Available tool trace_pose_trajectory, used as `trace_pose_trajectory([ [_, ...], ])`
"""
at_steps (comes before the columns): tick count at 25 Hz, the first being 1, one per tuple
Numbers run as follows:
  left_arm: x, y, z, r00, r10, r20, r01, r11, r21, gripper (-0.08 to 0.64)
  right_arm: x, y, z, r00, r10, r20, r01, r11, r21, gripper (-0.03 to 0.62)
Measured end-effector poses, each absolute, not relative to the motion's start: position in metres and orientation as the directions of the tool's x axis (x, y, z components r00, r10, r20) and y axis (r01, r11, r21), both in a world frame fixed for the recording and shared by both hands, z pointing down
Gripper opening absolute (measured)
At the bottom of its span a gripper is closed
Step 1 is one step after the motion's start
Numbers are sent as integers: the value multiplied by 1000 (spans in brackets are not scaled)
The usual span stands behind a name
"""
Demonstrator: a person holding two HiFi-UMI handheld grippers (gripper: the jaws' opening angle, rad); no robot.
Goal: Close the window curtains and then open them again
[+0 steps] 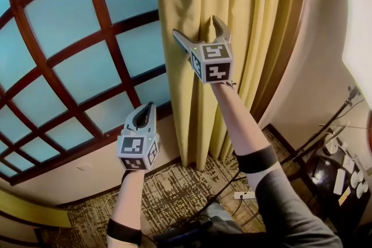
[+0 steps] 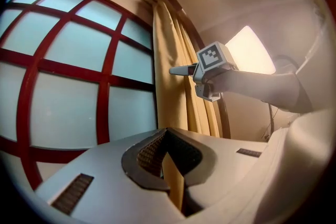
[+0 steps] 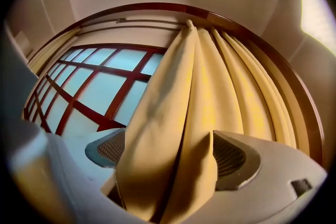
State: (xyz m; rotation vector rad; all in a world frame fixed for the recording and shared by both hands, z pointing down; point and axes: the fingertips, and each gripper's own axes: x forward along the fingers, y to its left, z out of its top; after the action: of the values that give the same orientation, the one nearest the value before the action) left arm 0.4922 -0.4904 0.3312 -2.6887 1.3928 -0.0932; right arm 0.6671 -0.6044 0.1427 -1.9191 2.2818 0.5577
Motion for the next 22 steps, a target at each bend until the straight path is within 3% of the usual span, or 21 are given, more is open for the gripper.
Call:
trace_pose_trajectory([
  [7,548,-541,291,559,-828,-38,-821,-547,-166,0,668,-646,85,-304,-871,-386,-937,200,286,546],
  [11,560,-563,284,524,-850,-50,-843,-510,-171,0,673,-666,84,-360,-834,-418,-916,232,326,481],
  [12,561,-567,283,515,-856,-50,-849,-502,-166,0,671,-667,82,-377,-820,-431,-911,243,334,429],
  [15,565,-582,288,487,-872,-48,-866,-476,-152,0,670,-668,74,-418,-772,-478,-896,263,359,186],
  [17,567,-591,293,475,-879,-49,-874,-463,-148,0,669,-667,70,-447,-746,-493,-883,279,377,86],
  [19,569,-598,296,469,-882,-45,-876,-458,-150,0,665,-669,68,-474,-728,-494,-870,300,392,42],
  [22,566,-603,300,464,-885,-40,-877,-453,-158,0,659,-674,69,-494,-721,-486,-855,299,425,34],
])
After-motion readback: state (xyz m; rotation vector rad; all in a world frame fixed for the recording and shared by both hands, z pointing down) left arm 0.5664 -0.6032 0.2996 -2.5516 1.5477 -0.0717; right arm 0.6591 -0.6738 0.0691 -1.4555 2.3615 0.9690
